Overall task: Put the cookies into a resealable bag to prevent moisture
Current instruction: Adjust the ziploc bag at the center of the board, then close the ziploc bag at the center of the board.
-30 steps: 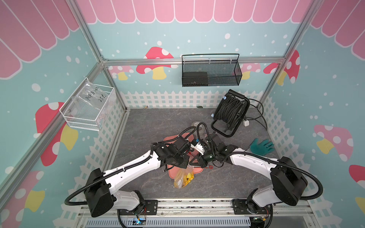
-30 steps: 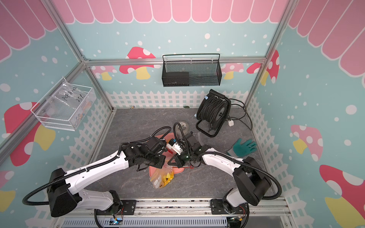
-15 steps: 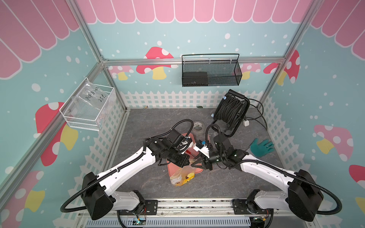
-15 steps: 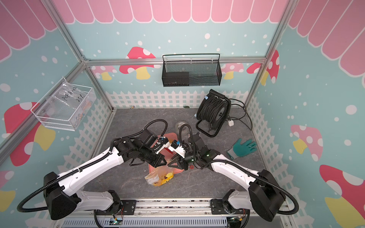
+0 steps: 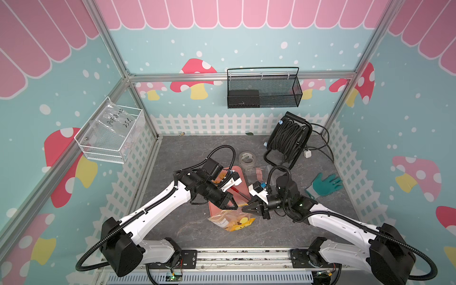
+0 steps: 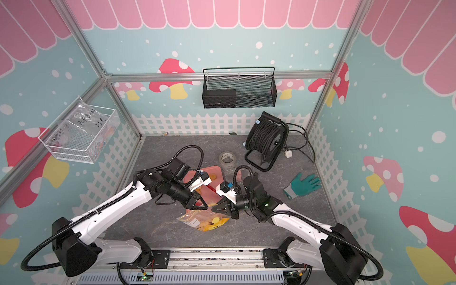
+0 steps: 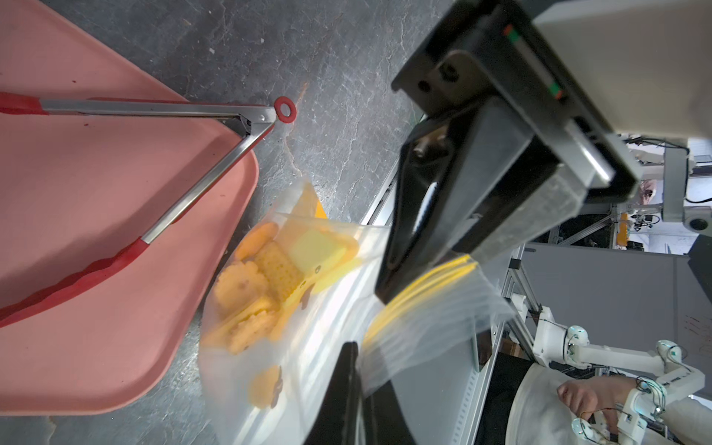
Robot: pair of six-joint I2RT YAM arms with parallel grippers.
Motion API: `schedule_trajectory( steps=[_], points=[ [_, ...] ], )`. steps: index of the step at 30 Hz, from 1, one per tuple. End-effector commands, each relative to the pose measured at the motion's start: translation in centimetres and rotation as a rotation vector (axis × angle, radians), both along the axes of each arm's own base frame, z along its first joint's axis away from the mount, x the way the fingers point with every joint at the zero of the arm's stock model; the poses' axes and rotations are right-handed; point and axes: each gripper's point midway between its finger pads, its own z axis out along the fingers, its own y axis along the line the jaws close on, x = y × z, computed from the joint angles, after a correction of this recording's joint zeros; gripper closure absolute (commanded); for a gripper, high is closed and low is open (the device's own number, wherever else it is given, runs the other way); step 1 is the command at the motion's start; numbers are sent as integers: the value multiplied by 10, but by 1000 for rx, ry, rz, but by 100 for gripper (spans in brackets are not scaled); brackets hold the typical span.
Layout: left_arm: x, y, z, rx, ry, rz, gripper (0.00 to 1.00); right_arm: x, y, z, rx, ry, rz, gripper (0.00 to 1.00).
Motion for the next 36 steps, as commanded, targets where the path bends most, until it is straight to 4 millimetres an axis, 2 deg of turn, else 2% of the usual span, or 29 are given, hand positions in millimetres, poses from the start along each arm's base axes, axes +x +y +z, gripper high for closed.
schedule_trajectory(
  steps=[1, 4, 8, 11, 17, 23, 31, 36],
  points=[
    [4, 0, -6, -1, -20, -33, 89, -9, -1, 2, 37, 10, 44, 89],
    [12, -5, -6, -6, -48, -34, 86, -6, -1, 0, 46, 18, 30, 89],
    [16, -10, 0, -32, -61, -40, 84, -1, 1, 5, 63, 26, 10, 81],
    [17, -11, -2, -32, -59, -45, 82, 3, 1, 9, 75, 27, -9, 80],
    [16, -11, 3, -50, -70, -54, 81, 15, -6, 0, 54, 74, -61, 80],
    [13, -13, 9, -78, -67, -58, 82, 24, -6, 3, 53, 79, -90, 72],
    [14, -12, 8, -77, -64, -52, 81, 21, -4, -4, 40, 113, -57, 89],
    [15, -9, 8, -68, -95, -48, 71, 17, -6, 4, 58, 107, -39, 94]
  ],
)
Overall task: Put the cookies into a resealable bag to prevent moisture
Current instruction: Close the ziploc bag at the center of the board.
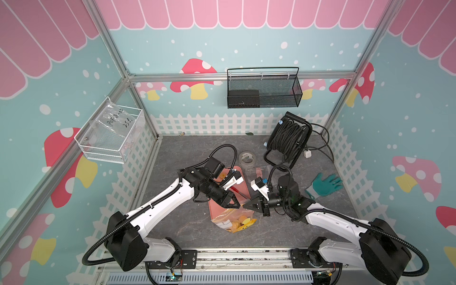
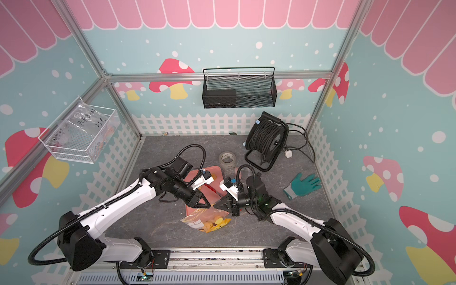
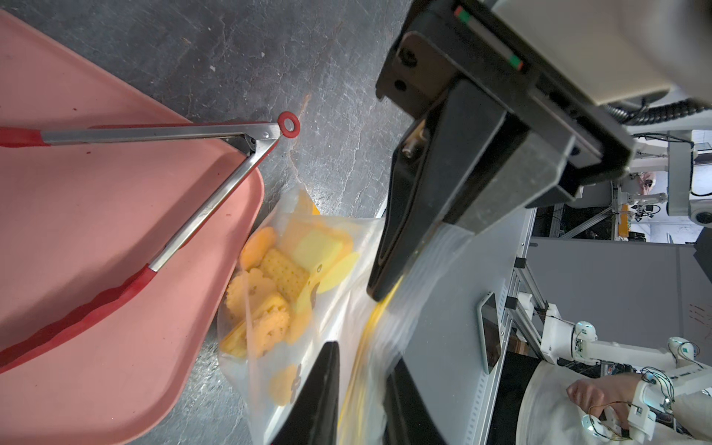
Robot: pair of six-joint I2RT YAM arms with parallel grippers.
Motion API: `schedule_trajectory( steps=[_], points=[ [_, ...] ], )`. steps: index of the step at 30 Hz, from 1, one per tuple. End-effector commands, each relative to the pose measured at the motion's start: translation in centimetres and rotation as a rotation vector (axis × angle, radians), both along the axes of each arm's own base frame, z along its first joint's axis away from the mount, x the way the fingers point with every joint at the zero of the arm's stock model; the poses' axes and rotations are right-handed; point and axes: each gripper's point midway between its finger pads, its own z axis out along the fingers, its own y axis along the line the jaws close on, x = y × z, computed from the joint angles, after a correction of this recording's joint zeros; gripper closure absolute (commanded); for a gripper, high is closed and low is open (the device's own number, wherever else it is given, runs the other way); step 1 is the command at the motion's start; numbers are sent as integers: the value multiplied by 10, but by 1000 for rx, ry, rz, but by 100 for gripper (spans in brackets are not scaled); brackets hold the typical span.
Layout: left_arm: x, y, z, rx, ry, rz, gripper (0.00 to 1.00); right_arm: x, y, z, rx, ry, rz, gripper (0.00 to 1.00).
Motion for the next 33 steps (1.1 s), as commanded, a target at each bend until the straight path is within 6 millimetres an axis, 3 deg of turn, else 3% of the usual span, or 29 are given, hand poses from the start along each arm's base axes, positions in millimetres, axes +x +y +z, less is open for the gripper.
schedule_trajectory(
  steps=[1, 10, 16, 23, 33],
  points=[
    [6, -2, 14, -45, -83, -17, 69, -4, -1, 14, 37, -28, 32, 96],
    [18, -20, 29, -165, -196, -14, 60, -17, -5, 19, 67, -22, 108, 100],
    [5, -31, 25, -196, -163, -80, 61, -20, -8, 18, 80, -19, 131, 100],
    [-8, -16, 16, -151, -133, -118, 61, -16, -11, 15, 74, -17, 112, 100],
    [3, -15, -1, -93, -116, -110, 68, -16, -10, 15, 76, -15, 122, 100]
  ],
)
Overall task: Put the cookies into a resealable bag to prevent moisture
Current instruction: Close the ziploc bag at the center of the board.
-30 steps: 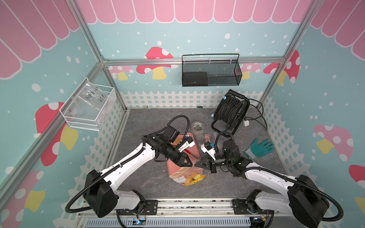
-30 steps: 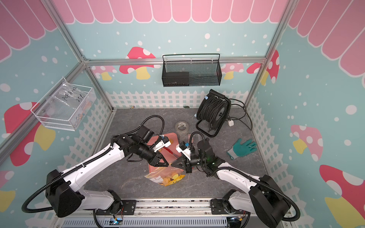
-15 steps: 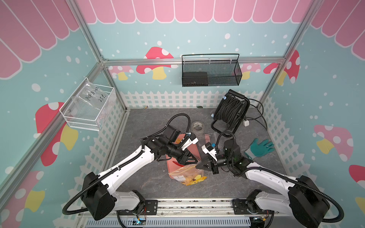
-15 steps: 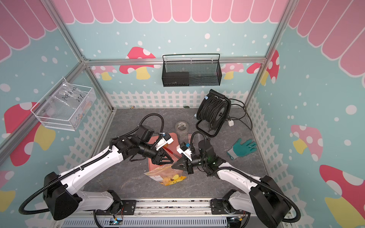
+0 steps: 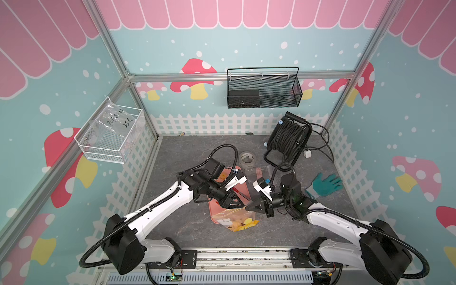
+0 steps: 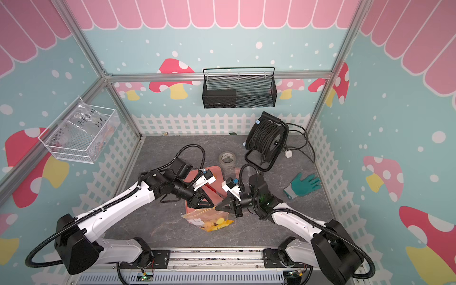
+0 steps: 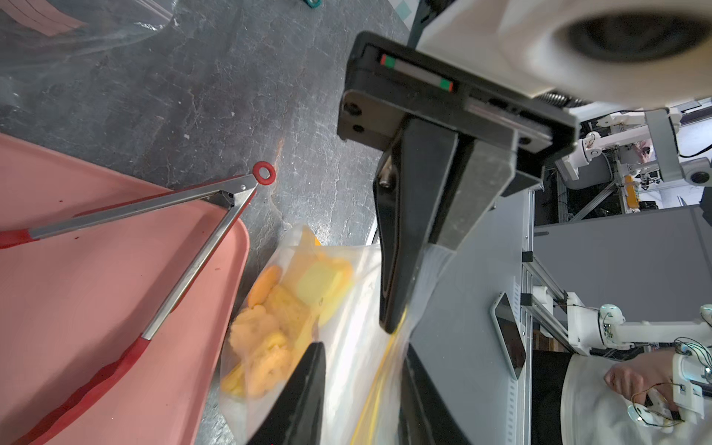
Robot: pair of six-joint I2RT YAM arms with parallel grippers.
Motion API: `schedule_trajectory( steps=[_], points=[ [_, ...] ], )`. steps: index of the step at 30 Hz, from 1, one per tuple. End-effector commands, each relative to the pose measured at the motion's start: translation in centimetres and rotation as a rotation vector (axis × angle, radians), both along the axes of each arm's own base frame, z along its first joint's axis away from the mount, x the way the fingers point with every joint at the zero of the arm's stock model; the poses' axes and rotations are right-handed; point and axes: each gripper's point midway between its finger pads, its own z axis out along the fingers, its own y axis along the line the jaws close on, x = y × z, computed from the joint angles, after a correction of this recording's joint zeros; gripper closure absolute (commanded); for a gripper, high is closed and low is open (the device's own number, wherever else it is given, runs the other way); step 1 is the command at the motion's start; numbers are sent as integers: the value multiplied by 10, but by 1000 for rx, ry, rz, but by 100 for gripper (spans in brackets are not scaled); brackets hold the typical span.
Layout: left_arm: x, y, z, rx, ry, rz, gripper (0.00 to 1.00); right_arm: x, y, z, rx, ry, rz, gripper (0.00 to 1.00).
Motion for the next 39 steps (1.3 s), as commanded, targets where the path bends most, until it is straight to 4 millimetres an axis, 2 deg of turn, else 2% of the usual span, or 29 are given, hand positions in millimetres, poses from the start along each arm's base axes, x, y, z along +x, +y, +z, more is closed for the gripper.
schedule_trajectory(
  steps=[1, 5, 13, 19, 22, 26, 29, 33, 38, 39],
  points=[
    [1, -2, -6, 13, -2, -30, 69, -2, -2, 4, 25, -28, 21, 100],
    [-7, -11, -1, -12, 10, -68, 69, -1, -2, 4, 23, -29, 14, 100],
    [-15, -15, 9, -74, 37, -88, 72, 1, -3, 0, 18, -27, 9, 100],
    [-20, -9, 1, -55, 43, -87, 66, 6, -6, 1, 17, -35, -10, 100],
    [-16, -9, 2, -53, 16, -79, 66, 6, -7, 1, 19, -36, -7, 100],
    [-16, -13, 2, -60, 38, -87, 73, 7, -7, 2, 19, -39, -7, 100],
    [-16, -14, 4, -67, 34, -90, 88, 7, -6, 3, 22, -41, -6, 100],
    [-15, -12, 7, -75, 20, -87, 99, 7, -7, -1, 13, -36, -10, 100],
    [-18, -7, 2, -44, 24, -85, 100, 10, -8, 1, 16, -42, -21, 100],
    [-16, -6, 0, -27, 19, -75, 94, 10, -9, 1, 14, -41, -23, 100]
  ],
)
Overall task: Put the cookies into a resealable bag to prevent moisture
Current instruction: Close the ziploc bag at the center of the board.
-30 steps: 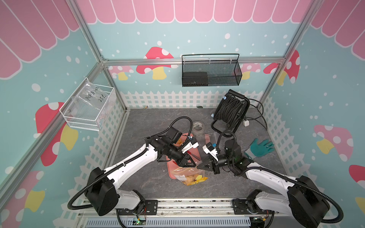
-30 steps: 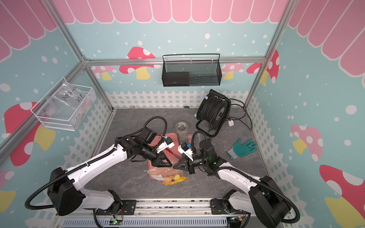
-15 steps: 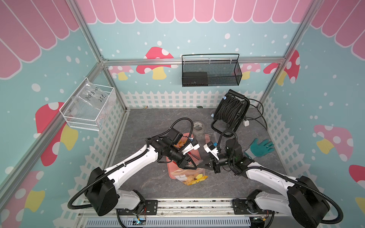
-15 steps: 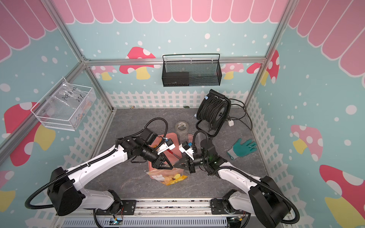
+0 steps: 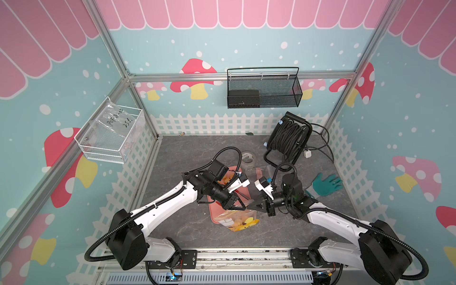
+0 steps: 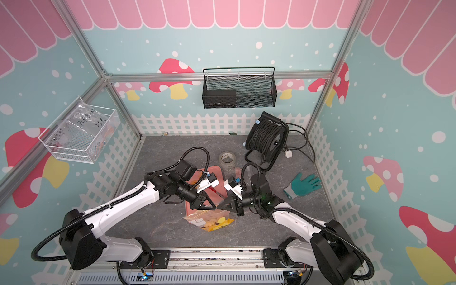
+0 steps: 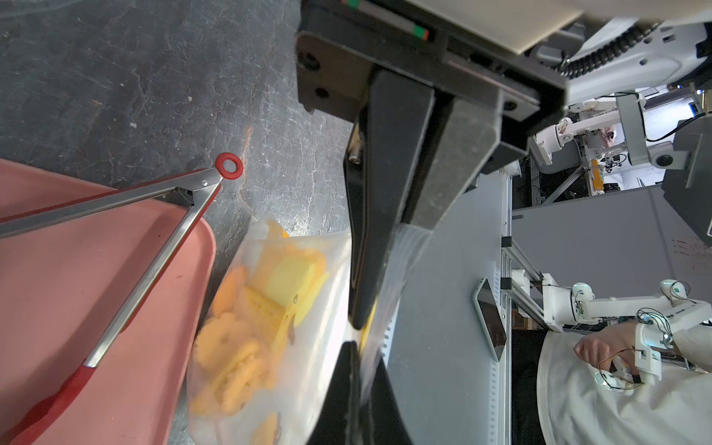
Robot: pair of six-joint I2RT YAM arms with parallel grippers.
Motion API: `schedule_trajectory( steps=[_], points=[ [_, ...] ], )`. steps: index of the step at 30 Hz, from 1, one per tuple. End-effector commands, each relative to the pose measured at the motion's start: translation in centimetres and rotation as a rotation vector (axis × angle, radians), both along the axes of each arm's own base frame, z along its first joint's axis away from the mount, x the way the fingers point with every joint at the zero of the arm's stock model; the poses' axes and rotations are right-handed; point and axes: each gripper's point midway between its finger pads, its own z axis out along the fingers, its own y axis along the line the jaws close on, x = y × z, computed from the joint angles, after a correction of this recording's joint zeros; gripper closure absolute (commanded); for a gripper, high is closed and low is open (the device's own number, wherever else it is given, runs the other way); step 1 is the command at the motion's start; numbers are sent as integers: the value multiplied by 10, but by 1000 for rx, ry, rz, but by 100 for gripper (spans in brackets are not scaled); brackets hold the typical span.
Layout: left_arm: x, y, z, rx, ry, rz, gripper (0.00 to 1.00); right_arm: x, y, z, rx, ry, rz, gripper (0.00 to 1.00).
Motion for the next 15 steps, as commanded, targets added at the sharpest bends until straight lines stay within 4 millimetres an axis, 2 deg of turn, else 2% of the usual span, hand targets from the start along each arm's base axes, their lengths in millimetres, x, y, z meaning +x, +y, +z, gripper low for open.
schedule_trajectory(
  steps=[1, 3, 6, 7, 9, 13, 15],
  points=[
    [-1, 7, 2, 20, -32, 0, 84, 3, -2, 4, 18, -42, -3, 100],
    [0, 9, 0, 33, -45, 6, 76, 4, -3, 4, 18, -40, -4, 100],
    [0, 11, -3, 51, -50, 6, 77, 5, -4, 5, 20, -41, -5, 100],
    [-1, 12, -5, 57, -46, 2, 82, 5, -4, 5, 20, -41, -7, 100],
    [-2, 15, -7, 77, -40, -7, 100, 6, -5, 5, 21, -42, -10, 100],
    [-2, 19, -7, 100, -32, -11, 100, 8, -6, 2, 16, -36, -17, 100],
    [1, 23, -7, 117, -49, 6, 86, 9, -7, 2, 13, -34, -18, 100]
  ],
)
